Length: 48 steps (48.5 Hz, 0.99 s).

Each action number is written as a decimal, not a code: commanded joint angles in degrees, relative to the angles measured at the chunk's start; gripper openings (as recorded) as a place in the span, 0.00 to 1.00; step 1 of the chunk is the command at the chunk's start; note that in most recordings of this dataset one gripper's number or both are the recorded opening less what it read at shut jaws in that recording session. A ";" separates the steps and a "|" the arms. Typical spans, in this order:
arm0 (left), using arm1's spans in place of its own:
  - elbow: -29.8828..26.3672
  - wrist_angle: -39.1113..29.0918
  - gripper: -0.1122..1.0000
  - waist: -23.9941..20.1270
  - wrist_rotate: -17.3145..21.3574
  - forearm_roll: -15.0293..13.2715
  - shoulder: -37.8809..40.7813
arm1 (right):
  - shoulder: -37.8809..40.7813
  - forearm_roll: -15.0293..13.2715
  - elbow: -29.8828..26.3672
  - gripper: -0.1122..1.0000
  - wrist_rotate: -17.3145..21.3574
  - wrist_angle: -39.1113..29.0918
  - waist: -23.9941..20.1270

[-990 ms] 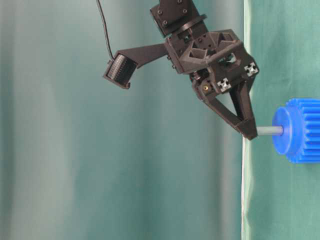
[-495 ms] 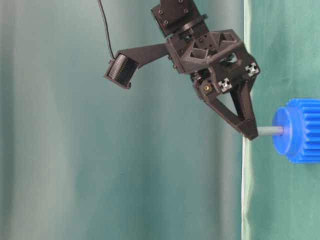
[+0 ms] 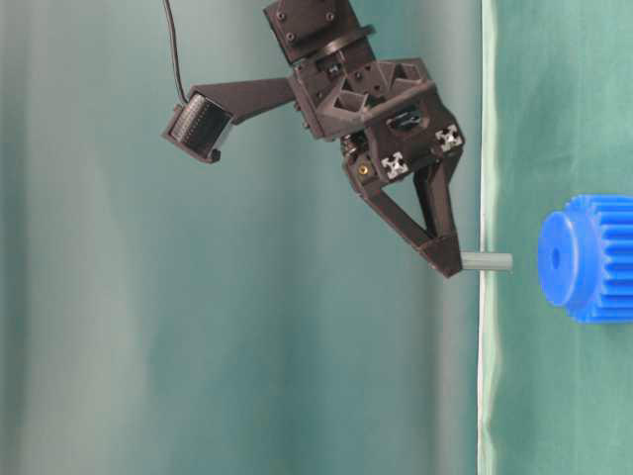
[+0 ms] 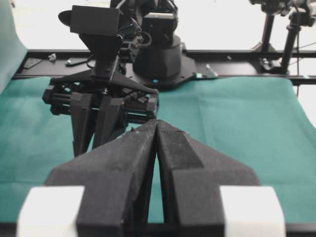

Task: Insert the shaft placed at a random location into the center hole of the medium gear at another random location.
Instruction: 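Align the held shaft above the gear's center hole with the right gripper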

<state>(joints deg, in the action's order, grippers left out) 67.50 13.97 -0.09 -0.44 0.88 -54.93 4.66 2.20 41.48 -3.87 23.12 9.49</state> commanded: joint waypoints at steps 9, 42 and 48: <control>-1.14 0.26 0.10 0.09 -0.09 0.18 0.44 | 1.76 0.09 -0.62 0.22 -0.70 2.37 -0.09; -1.05 0.18 0.10 0.09 -0.09 0.18 0.44 | 1.49 0.70 -0.44 0.22 -0.18 2.11 -0.09; -1.05 0.18 0.10 0.09 -0.09 0.26 0.44 | -0.62 0.44 -0.44 0.22 -0.35 0.62 -0.09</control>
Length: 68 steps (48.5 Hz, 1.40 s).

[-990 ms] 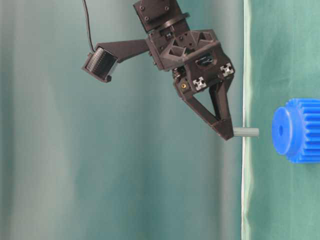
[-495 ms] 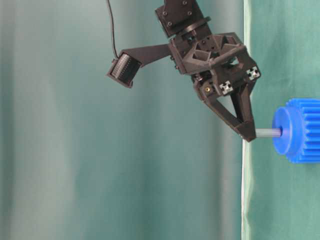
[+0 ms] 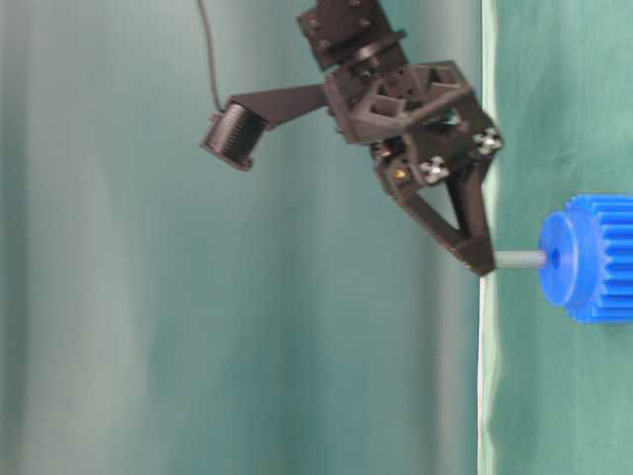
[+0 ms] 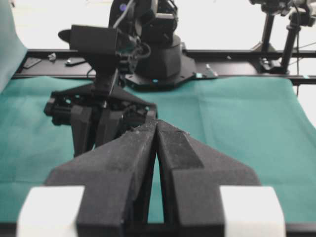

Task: Insert the shaft placed at a random location into the center hole of the medium gear at another random location.
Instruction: 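Align the held shaft above the gear's center hole with the right gripper, then lower the shaft into the gear's center hole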

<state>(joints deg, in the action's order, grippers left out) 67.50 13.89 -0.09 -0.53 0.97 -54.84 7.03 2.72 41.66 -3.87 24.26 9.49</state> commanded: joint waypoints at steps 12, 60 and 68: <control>-1.05 0.26 0.10 0.09 0.00 0.09 0.35 | -3.08 -0.09 -0.53 0.22 -0.35 -0.44 -0.09; -1.05 0.26 0.10 0.09 0.00 0.18 0.35 | 2.37 0.26 -0.62 0.22 0.09 2.46 -0.09; -0.97 0.26 0.10 0.09 0.00 0.09 0.35 | 2.55 0.26 -0.62 0.22 0.18 2.46 -0.09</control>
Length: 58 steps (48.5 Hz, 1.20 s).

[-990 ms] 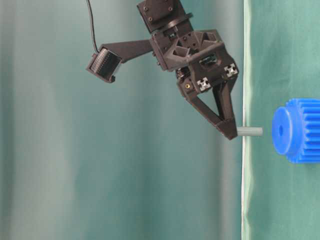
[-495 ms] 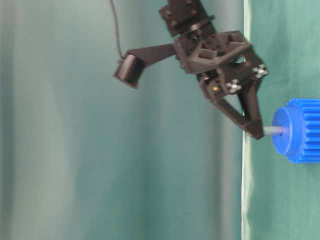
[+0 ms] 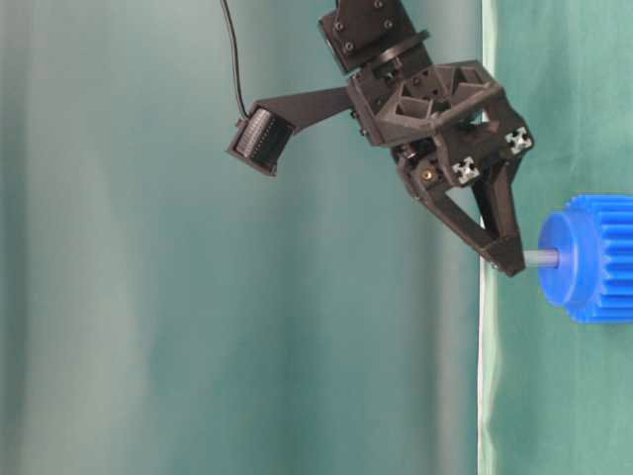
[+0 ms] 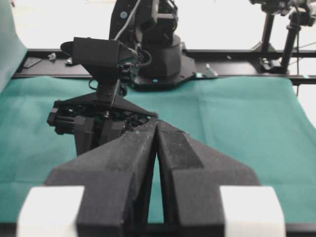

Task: Insert the shaft placed at a random location into the center hole of the medium gear at another random location.
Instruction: 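Lower the shaft into the gear's center hole, then open the right gripper and release the shaft in the gear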

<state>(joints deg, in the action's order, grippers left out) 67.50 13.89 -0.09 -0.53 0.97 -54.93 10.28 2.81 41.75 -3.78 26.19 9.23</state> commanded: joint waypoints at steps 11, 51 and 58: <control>-0.88 0.09 0.10 0.09 0.00 0.09 0.44 | 1.67 0.18 -1.32 0.22 0.09 0.53 0.18; -0.62 0.00 0.10 0.09 0.18 0.09 0.44 | 2.99 0.18 -1.85 0.56 0.18 0.18 0.09; -0.62 -0.70 0.10 0.09 0.18 0.09 0.44 | 2.72 0.18 -1.85 0.87 0.09 0.09 0.18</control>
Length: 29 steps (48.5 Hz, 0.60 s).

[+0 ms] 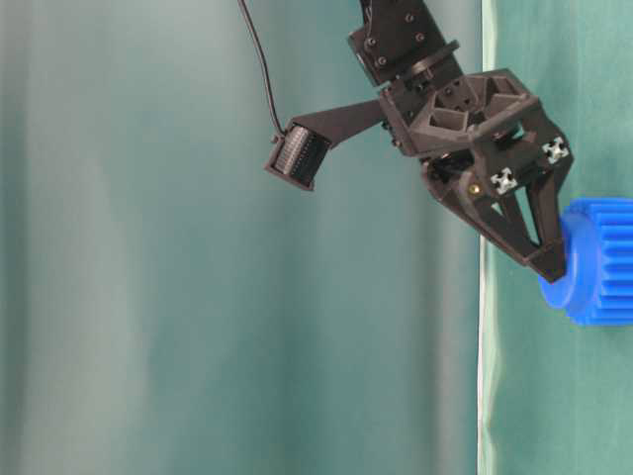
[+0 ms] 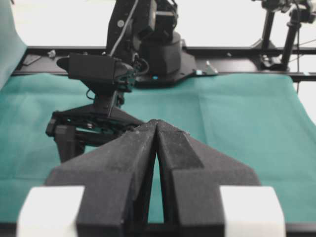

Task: Insert the shaft placed at a random location into the center hole of the medium gear at another random location.
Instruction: 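Open the right gripper and release the shaft in the gear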

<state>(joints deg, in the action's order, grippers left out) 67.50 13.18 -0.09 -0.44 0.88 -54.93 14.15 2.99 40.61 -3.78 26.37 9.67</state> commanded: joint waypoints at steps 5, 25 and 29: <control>-0.62 0.00 0.10 0.09 0.09 0.18 0.44 | -1.58 0.00 -0.62 0.84 0.18 -0.18 -0.26; -0.70 0.09 0.10 0.09 0.00 0.18 0.44 | -11.51 0.00 -0.09 0.82 0.09 -6.50 -0.35; -0.70 0.18 0.10 0.09 0.00 0.18 0.35 | -13.01 0.00 0.26 0.82 0.18 -7.03 -0.26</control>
<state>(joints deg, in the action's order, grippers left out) 67.50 12.92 -0.09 -0.53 0.97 -54.84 3.87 2.90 41.13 -3.78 19.60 9.49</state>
